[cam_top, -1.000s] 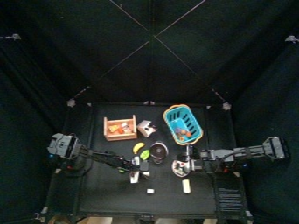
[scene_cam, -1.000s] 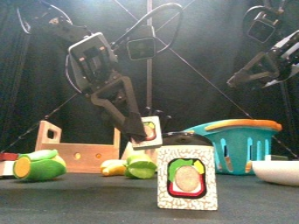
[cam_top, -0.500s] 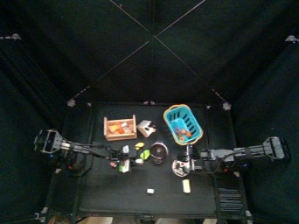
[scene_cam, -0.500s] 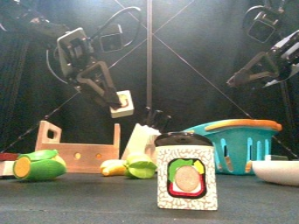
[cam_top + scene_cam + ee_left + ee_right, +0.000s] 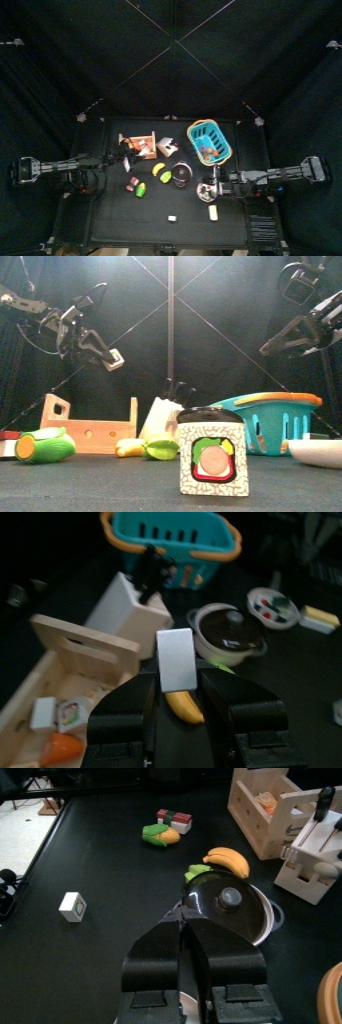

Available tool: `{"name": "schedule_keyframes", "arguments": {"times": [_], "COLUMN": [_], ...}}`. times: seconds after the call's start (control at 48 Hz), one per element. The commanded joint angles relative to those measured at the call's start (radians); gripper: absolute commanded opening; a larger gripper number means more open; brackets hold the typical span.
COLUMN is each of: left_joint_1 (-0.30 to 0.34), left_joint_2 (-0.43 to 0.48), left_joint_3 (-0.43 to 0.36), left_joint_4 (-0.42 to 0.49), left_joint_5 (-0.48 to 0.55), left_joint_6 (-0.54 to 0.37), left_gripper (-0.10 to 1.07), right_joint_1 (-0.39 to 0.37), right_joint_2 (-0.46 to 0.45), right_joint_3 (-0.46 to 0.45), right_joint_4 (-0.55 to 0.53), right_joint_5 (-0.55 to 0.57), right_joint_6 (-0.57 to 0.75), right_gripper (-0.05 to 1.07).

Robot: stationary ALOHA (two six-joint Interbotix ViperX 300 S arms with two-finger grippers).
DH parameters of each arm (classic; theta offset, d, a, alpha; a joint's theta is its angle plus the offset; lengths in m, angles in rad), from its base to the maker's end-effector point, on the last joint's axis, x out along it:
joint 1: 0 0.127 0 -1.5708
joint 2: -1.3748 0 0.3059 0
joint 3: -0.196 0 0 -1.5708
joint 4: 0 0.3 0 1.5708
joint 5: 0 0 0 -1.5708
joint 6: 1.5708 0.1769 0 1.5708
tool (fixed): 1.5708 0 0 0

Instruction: Place sushi piece in toolbox

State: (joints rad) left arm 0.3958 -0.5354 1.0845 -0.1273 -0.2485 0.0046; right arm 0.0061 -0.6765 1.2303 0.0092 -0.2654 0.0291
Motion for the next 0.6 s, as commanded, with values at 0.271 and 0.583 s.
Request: {"name": "schedule_keyframes", "arguments": {"times": [0.271, 0.583], "left_joint_1": [0.086, 0.091], "left_joint_2": [0.236, 0.370], "left_joint_3": [-0.072, -0.124], "left_joint_4": [0.011, 0.009], "left_joint_5": [-0.020, -0.020], "left_joint_6": [0.000, -0.002], "left_gripper": [0.67, 0.80], "right_joint_1": [0.000, 0.003], "right_joint_2": [-0.002, -0.002], "right_joint_3": [-0.012, -0.011], "right_joint_4": [0.003, 0.005], "right_joint_5": [-0.005, -0.005], "right_joint_6": [0.000, 0.000], "right_gripper": [0.01, 0.01]}}
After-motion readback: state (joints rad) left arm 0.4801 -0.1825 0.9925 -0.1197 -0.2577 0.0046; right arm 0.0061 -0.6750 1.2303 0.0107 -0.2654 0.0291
